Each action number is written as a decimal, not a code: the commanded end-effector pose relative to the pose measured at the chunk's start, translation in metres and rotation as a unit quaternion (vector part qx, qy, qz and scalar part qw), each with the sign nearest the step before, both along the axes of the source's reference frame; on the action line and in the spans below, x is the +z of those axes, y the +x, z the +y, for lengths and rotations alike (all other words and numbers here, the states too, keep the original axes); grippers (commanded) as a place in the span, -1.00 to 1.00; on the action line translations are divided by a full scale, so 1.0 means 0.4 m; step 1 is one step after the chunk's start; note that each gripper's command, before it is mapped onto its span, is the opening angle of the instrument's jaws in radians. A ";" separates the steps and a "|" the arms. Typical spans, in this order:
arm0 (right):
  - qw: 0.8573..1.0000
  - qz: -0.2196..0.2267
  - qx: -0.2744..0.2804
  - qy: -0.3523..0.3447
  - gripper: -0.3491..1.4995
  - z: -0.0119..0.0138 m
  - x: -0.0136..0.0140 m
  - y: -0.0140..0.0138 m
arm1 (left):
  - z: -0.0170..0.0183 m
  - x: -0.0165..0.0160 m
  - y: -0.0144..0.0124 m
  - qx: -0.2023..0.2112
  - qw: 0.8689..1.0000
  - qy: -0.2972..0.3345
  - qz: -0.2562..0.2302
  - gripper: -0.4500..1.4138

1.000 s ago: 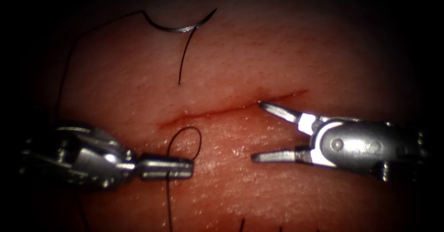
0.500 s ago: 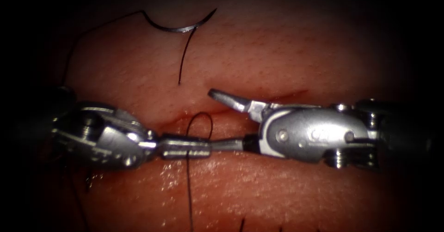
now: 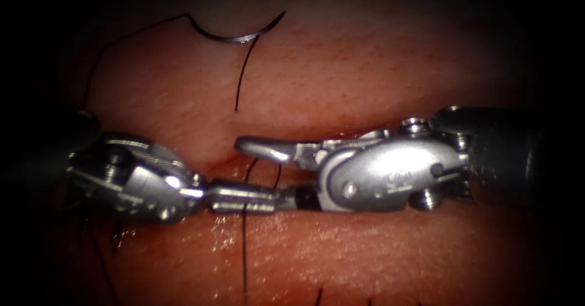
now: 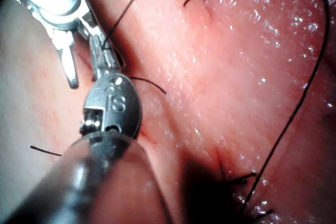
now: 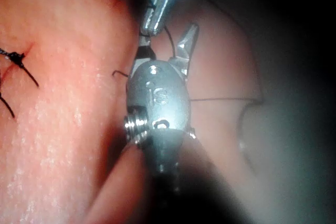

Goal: Wound Closure
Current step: Hold suture with right jaws so that left hand can regrasp further away from incision

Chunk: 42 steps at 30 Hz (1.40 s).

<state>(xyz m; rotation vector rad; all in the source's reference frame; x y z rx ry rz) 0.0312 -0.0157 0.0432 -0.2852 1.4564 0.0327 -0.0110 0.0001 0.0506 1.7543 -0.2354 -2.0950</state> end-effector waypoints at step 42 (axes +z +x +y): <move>0.977 -0.070 0.080 0.185 -1.00 0.0104 0.0238 -0.0104 | -0.0064 0.0025 -0.0016 -0.021 0.998 -0.039 -0.047 0.44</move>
